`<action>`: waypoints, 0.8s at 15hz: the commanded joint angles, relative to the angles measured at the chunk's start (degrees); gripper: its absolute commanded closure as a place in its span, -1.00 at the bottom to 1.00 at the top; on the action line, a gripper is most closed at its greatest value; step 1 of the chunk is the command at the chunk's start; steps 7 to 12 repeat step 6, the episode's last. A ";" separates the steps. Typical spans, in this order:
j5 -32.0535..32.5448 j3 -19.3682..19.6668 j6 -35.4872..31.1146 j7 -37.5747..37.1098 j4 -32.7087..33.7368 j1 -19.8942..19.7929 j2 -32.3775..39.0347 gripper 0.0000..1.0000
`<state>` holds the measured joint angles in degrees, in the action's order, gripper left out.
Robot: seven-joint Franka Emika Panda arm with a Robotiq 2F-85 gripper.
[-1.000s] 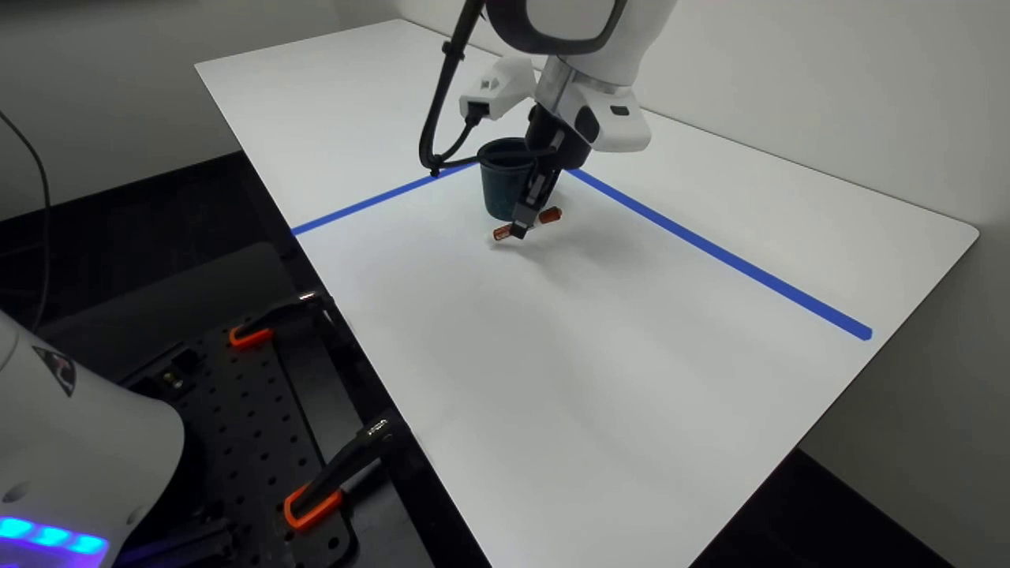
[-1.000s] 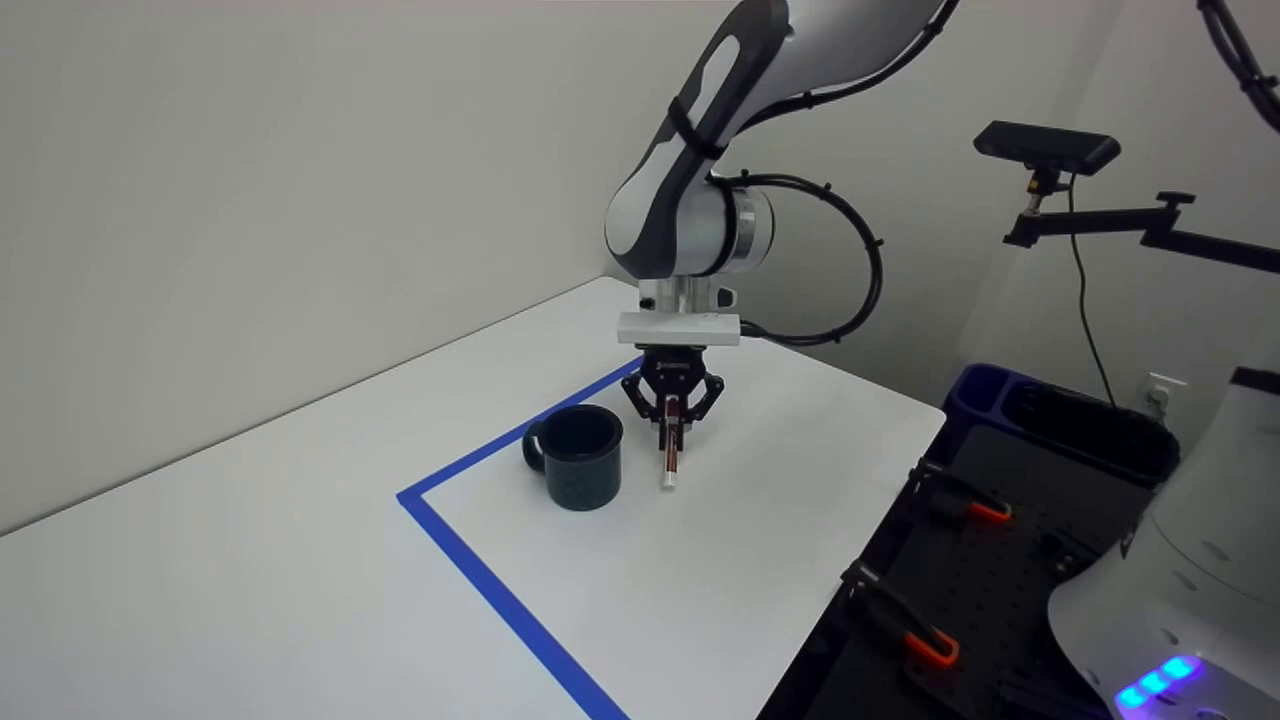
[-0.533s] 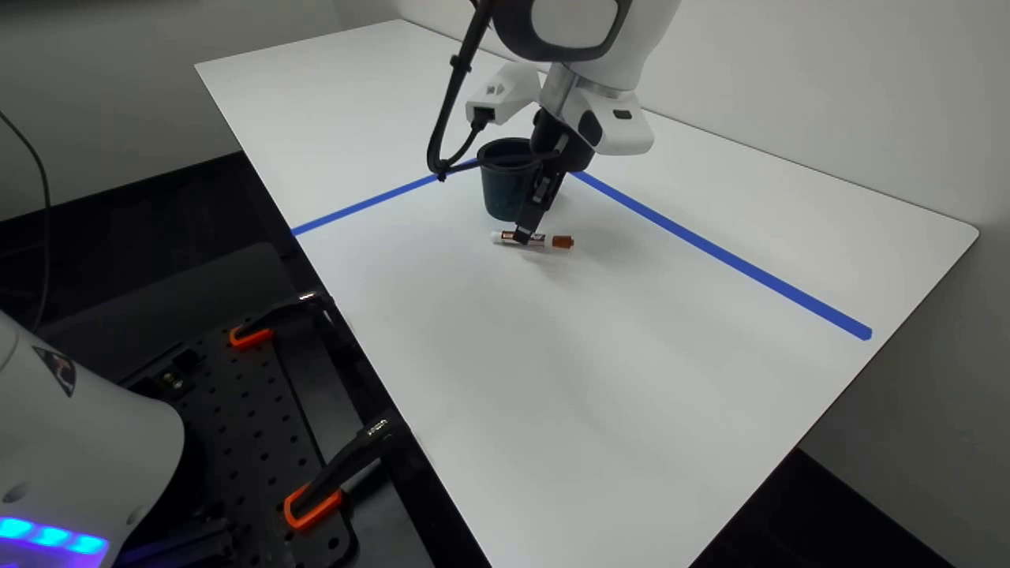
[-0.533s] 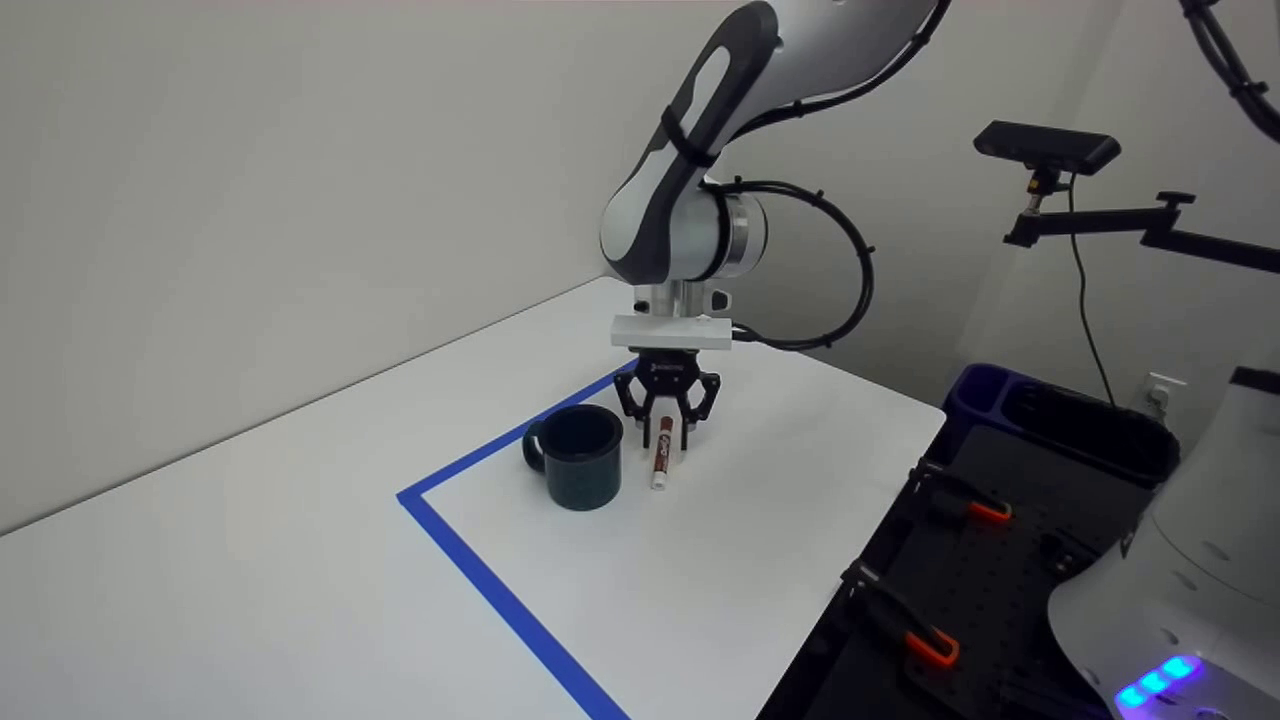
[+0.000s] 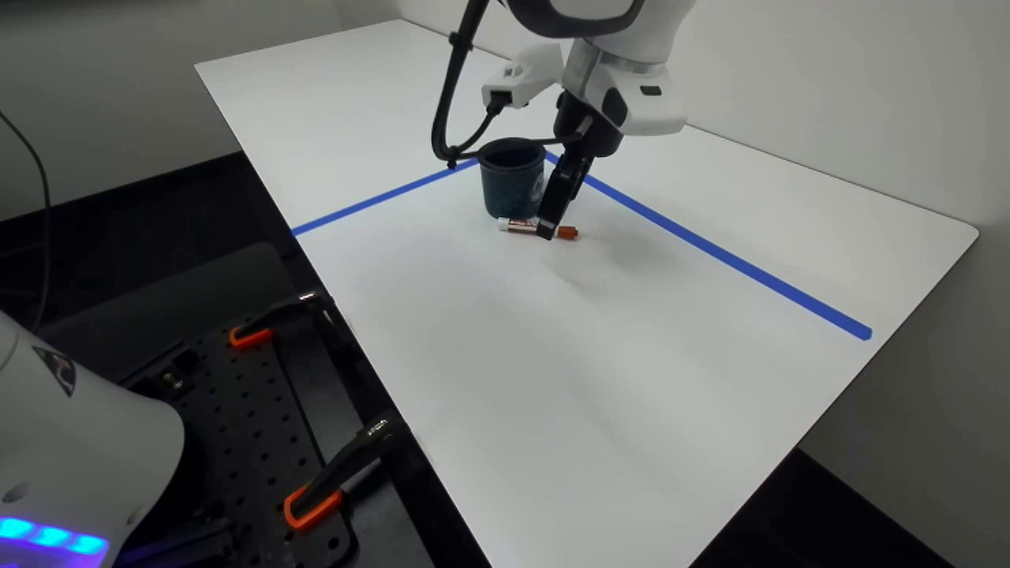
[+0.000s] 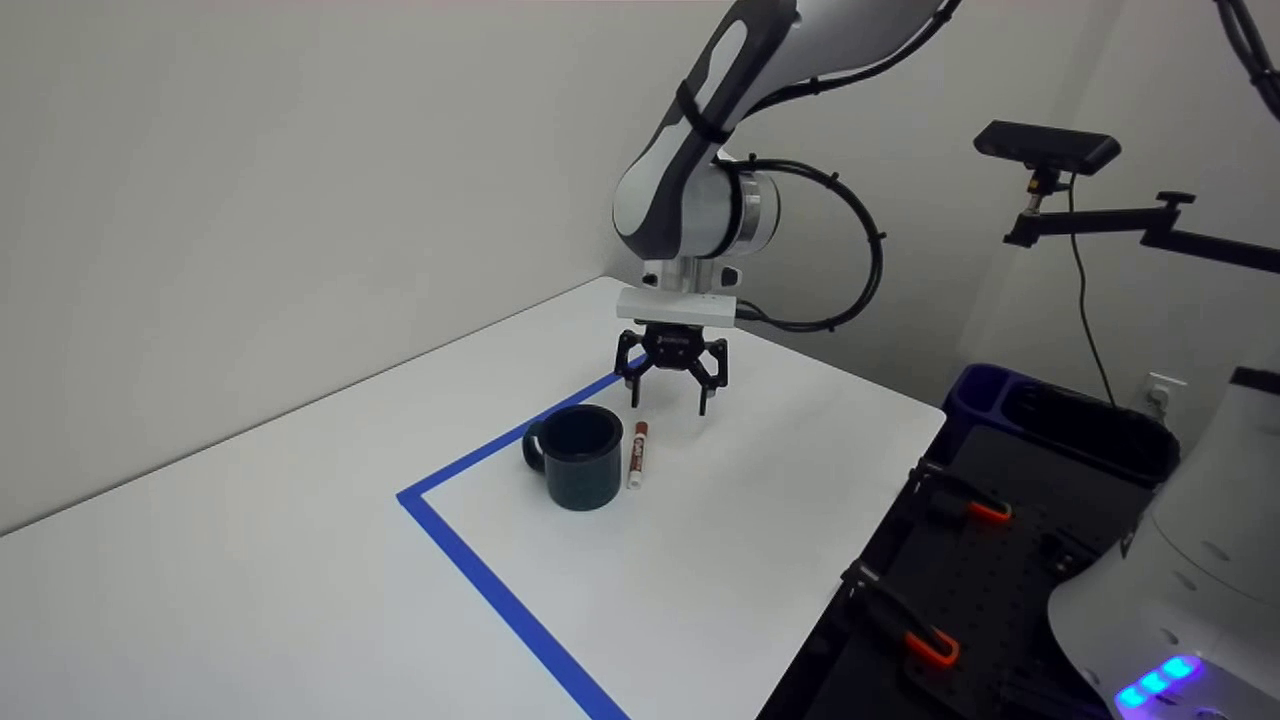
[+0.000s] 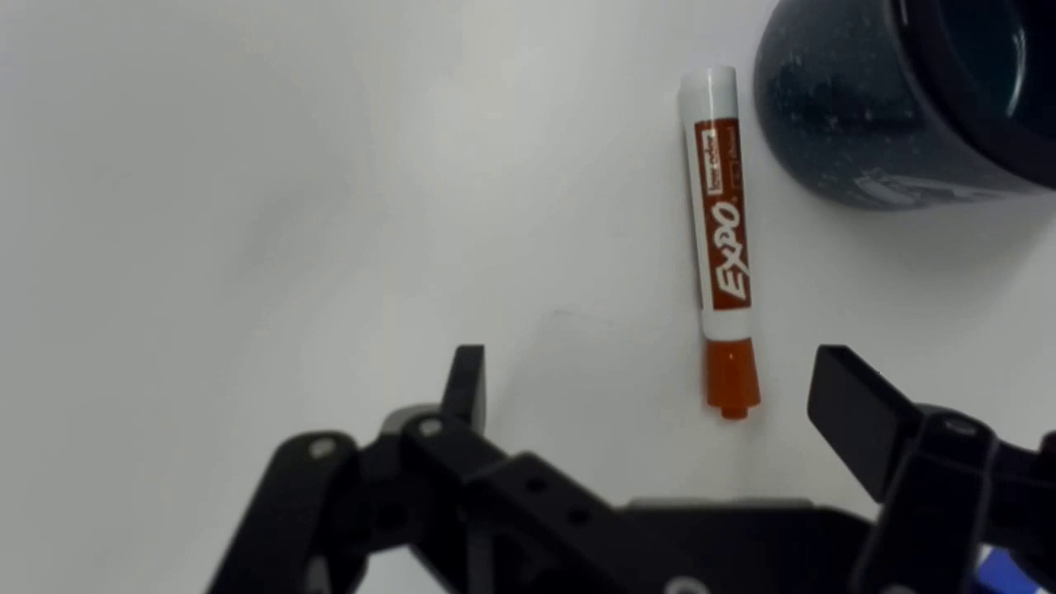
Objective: Remove the marker from the cup and put it on the table inside the blue border
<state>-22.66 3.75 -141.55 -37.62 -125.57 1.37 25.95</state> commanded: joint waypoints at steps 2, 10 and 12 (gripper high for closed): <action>1.95 1.53 -1.02 -4.16 -2.81 1.14 -4.65 -1.00; 3.28 1.25 -0.89 -6.04 -2.38 1.27 -5.40 -1.00; 3.28 1.25 -0.89 -6.04 -2.38 1.27 -5.40 -1.00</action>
